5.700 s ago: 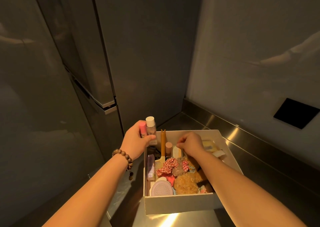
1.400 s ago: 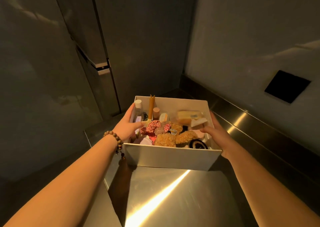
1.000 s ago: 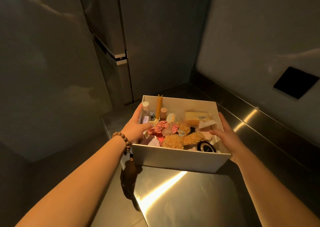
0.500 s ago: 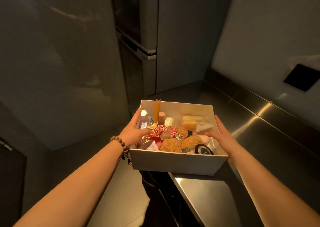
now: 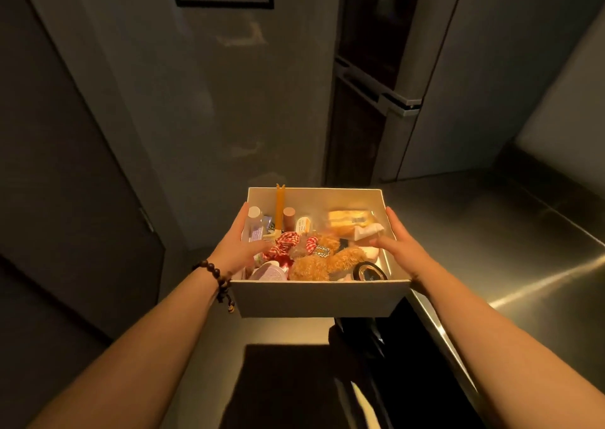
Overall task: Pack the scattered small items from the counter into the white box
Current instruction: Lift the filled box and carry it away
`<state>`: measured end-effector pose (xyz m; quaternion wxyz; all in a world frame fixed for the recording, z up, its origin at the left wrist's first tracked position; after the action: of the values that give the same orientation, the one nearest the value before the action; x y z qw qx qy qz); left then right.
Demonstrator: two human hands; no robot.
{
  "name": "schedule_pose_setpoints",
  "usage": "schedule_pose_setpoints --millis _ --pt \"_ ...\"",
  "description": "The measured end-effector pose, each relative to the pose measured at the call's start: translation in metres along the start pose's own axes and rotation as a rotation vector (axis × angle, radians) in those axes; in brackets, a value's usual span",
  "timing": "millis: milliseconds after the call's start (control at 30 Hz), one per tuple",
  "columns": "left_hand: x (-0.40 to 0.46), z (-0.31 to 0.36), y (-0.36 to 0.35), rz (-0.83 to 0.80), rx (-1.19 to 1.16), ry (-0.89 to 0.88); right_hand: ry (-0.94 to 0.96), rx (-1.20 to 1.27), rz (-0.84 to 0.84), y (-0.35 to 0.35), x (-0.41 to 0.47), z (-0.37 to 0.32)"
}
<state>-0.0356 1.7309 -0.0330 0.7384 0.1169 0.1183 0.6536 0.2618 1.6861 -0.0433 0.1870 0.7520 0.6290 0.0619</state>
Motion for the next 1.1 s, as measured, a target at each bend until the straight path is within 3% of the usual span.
schedule_pose_setpoints --millis 300,767,867,1000,1100 --pt "0.059 -0.073 0.056 0.113 -0.064 0.186 -0.013 -0.009 -0.132 -0.084 0.095 -0.007" --pt "0.289 -0.173 0.073 0.266 -0.21 0.342 -0.066 -0.017 -0.323 -0.173 0.379 0.022" --pt "0.331 -0.2 0.076 0.272 -0.284 0.317 -0.107 -0.002 -0.31 -0.195 0.425 0.042" --pt "0.387 -0.253 0.074 0.278 -0.096 0.212 -0.122 0.009 -0.285 -0.229 0.479 0.093" --pt "0.415 -0.324 0.061 0.285 -0.193 0.245 -0.141 0.026 -0.282 -0.262 0.514 0.144"
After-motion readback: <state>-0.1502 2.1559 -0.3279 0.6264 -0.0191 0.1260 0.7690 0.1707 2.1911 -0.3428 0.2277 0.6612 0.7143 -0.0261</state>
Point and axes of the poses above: each hand's wrist, its own x-axis towards the middle knuckle, its own y-axis out of the back of the hand, z = x × y, the point moved 7 cm from there along x, towards the middle knuckle, and after that the axes turned 7 degrees about z, right-handed, at the moved point
